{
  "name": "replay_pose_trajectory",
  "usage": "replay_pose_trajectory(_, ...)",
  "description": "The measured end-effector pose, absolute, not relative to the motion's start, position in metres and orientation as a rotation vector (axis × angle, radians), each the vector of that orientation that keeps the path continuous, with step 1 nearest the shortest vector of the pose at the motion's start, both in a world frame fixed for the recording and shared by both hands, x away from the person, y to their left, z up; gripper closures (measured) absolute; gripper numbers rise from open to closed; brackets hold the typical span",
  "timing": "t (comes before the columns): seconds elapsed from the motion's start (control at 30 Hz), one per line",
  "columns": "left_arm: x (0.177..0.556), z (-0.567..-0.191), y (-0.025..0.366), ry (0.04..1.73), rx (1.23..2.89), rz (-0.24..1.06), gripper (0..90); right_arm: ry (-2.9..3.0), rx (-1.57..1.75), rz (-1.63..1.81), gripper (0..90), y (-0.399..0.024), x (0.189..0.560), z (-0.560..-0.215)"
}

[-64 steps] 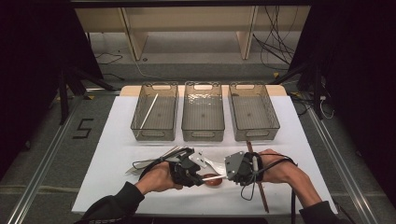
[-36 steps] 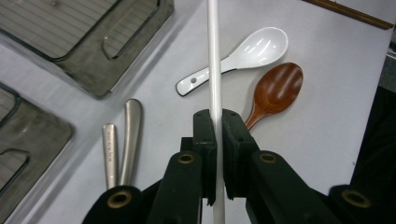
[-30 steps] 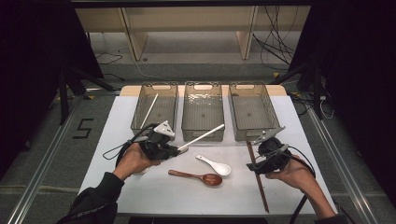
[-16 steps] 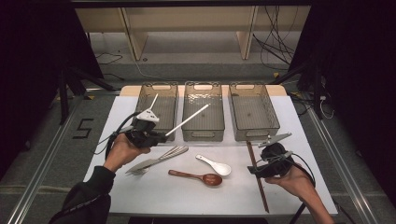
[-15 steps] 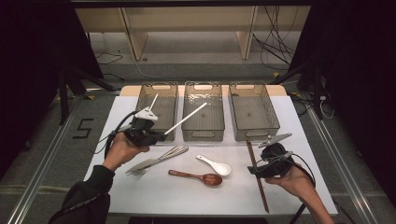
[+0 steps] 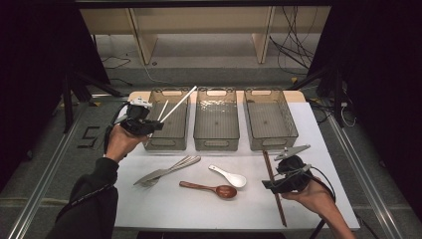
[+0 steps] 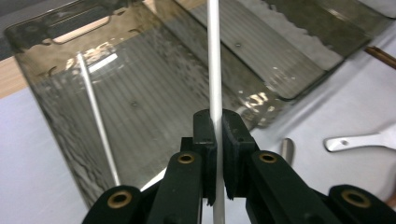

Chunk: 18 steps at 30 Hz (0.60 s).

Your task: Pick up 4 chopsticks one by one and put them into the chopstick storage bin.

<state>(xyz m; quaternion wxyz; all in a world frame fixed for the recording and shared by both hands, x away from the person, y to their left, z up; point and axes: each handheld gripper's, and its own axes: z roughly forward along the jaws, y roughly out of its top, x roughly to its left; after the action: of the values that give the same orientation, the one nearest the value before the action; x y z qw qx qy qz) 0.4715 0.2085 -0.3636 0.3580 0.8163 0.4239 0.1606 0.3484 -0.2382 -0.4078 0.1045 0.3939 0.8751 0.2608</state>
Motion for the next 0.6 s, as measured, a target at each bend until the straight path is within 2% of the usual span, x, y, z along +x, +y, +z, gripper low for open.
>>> replay_pose_trajectory(0.6,0.512,-0.386,0.212,1.256,2.086,0.432,85.1,2.59,1.144,0.793,29.7,-0.236,0.345,-0.405)
